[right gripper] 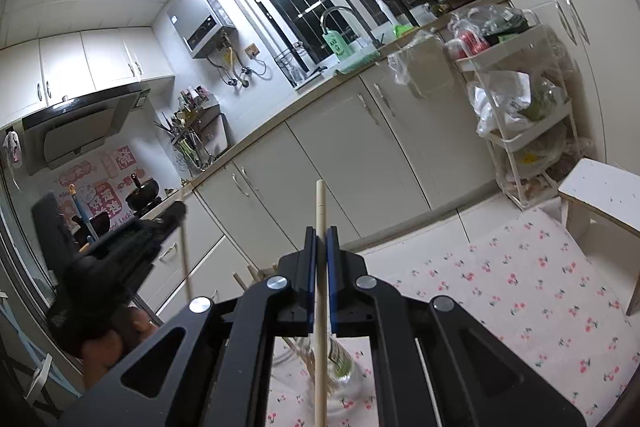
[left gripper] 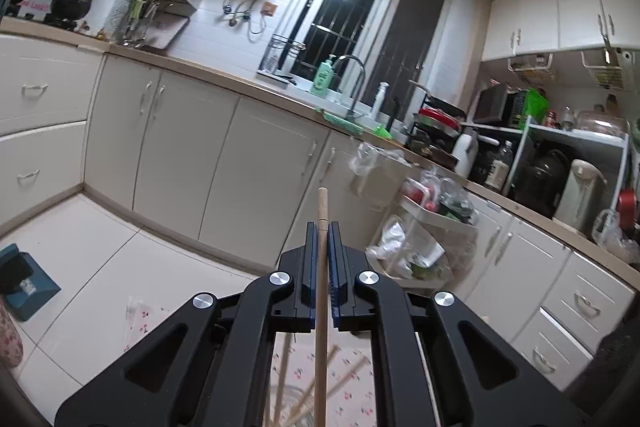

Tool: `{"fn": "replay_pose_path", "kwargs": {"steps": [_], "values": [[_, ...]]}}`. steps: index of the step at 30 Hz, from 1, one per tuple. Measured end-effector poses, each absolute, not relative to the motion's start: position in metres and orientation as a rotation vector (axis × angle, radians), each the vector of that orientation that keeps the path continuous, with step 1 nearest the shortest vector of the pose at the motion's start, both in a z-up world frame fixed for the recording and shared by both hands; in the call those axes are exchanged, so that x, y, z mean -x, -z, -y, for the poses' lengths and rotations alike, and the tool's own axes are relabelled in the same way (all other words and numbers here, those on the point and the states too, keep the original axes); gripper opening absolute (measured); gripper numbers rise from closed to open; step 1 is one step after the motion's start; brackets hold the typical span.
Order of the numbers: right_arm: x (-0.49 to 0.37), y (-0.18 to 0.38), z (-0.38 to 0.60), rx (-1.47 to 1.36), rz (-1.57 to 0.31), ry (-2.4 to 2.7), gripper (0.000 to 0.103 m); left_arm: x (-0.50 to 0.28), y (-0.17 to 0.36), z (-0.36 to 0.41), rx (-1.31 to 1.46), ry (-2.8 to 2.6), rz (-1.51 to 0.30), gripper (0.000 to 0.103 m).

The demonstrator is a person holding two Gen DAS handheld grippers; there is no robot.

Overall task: Organize utensils
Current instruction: 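Lift both held chopsticks and carry them over the glass jar, then open the left gripper above the jar mouth to drop its chopstick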

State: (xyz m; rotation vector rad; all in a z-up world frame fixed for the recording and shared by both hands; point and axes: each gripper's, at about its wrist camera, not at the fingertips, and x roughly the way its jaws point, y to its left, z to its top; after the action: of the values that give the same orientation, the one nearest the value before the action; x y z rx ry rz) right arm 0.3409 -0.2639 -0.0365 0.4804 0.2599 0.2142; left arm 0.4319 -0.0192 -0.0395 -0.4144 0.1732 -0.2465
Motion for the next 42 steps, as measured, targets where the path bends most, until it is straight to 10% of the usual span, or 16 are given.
{"fn": "replay_pose_path", "kwargs": {"steps": [42], "values": [[-0.385, 0.062, 0.242, -0.486, -0.24, -0.217, 0.006, -0.444, 0.096, 0.024, 0.359, 0.122, -0.096, 0.005]]}}
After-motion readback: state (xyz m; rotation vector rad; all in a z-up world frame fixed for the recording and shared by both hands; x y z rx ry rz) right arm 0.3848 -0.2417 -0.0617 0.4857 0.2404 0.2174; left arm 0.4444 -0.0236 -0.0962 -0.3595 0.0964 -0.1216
